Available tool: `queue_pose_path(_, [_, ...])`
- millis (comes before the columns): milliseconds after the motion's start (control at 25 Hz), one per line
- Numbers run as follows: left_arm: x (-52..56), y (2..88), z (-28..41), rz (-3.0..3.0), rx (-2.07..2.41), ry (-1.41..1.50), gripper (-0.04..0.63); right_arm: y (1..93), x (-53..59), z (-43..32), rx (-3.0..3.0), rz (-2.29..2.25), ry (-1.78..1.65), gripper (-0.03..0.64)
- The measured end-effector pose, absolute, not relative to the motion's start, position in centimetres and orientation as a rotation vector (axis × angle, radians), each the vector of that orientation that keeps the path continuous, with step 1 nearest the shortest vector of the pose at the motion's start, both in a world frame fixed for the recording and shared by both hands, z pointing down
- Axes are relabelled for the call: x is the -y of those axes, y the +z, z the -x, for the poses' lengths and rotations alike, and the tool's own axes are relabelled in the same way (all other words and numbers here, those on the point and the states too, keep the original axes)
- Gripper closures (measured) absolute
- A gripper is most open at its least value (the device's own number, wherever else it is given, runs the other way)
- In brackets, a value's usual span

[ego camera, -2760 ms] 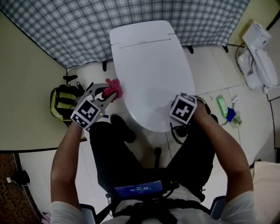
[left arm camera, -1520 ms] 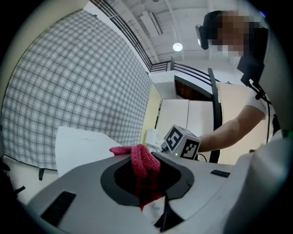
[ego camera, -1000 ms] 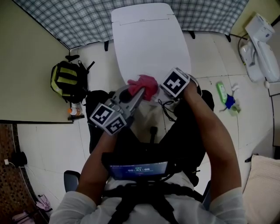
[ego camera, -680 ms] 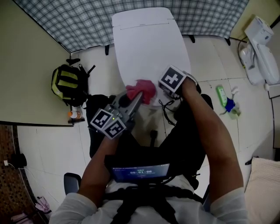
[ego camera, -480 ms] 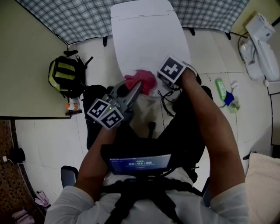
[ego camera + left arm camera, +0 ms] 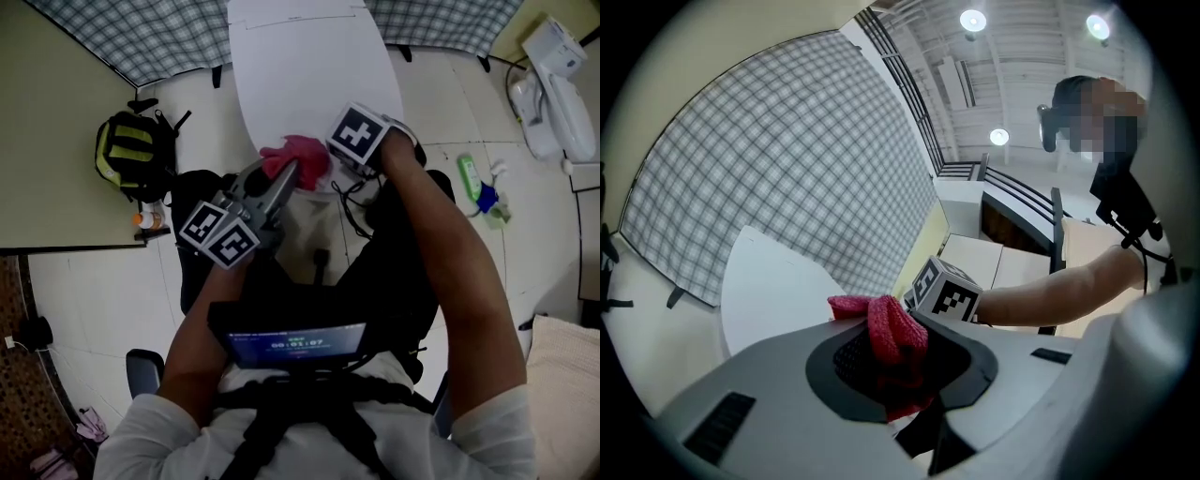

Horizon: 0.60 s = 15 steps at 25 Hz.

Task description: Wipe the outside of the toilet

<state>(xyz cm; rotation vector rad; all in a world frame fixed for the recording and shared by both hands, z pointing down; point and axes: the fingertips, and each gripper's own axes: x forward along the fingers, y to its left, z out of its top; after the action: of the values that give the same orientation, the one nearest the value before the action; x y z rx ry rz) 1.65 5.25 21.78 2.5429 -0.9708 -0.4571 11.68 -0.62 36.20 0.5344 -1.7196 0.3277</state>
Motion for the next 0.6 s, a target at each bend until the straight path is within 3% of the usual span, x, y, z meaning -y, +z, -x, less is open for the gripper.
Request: queue_pose_path(600, [-5.20, 22.39, -1.64, -2.517, 0.956, -0.466, 0.526, 36.08, 1.13, -11.22, 1.714, -0.498, 0.338, 0.606])
